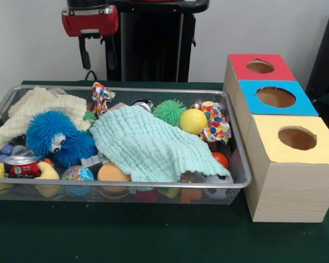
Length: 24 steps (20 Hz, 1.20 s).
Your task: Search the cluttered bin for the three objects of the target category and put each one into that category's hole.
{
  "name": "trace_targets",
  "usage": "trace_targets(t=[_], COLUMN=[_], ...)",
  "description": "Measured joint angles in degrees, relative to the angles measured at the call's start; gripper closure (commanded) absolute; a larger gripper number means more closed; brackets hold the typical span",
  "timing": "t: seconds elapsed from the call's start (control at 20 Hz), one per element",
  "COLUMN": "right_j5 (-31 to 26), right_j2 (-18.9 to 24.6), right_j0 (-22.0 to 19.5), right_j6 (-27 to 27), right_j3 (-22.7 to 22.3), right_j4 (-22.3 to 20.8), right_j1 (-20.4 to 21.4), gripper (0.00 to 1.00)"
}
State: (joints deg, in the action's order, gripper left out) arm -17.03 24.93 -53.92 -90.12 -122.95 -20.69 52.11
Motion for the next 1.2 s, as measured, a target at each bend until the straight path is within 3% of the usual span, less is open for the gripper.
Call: trace_targets(t=[0.5, 1.2], right_j5=[0.0, -1.39], right_j2=[-0.01, 0.48], right_j0=[2.09, 4.16], right_j6=[0.0, 0.0], right_j3=[-0.53, 3.89], right_j4=[0.06, 0.08], right_j1=[2.18, -2.72], gripper=[0.0, 0.0])
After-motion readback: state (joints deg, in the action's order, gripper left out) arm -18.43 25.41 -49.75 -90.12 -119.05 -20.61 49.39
